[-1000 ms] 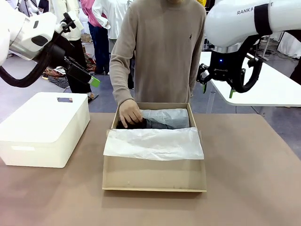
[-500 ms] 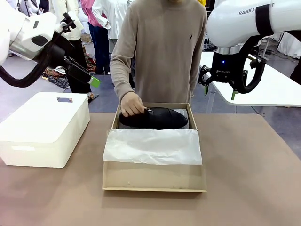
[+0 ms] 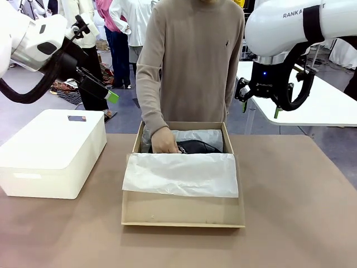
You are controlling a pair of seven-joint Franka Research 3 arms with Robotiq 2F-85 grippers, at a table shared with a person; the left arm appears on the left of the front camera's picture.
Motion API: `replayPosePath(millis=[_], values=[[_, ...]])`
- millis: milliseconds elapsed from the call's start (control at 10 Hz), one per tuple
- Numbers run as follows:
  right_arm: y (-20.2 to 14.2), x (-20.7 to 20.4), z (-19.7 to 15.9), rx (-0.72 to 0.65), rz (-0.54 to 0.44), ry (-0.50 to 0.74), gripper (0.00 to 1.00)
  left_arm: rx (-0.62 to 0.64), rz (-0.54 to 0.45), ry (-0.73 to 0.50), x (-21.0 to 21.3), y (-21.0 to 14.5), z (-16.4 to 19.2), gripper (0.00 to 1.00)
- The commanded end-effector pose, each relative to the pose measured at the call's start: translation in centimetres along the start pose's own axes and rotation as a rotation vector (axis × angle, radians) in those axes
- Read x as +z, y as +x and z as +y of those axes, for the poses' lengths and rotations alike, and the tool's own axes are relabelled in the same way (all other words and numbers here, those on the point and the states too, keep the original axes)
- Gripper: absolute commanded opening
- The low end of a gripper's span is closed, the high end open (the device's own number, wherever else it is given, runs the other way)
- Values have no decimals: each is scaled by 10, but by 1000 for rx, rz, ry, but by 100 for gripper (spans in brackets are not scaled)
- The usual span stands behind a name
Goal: Pack the shoes into the box.
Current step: Close the Shoes Box.
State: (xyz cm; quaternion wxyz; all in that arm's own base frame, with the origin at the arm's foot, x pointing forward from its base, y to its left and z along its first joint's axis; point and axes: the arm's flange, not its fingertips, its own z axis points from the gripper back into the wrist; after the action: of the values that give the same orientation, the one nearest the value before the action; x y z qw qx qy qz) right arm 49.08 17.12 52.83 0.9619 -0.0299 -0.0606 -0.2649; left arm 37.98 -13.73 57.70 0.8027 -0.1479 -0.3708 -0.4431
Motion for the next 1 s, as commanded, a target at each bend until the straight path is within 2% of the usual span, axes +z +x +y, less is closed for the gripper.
replayPosePath(millis=[0, 100, 400, 900], values=[[1, 3, 1, -2, -15, 6, 100, -5, -13, -19, 1, 0, 1, 100], [0, 0, 0, 0, 0, 0, 100, -5, -13, -19, 1, 0, 1, 100], [9, 8, -37, 282, -27, 49, 100, -5, -13, -19, 1, 0, 1, 100], [13, -6, -94, 802, -132, 118, 100, -5, -13, -19, 1, 0, 1, 100]])
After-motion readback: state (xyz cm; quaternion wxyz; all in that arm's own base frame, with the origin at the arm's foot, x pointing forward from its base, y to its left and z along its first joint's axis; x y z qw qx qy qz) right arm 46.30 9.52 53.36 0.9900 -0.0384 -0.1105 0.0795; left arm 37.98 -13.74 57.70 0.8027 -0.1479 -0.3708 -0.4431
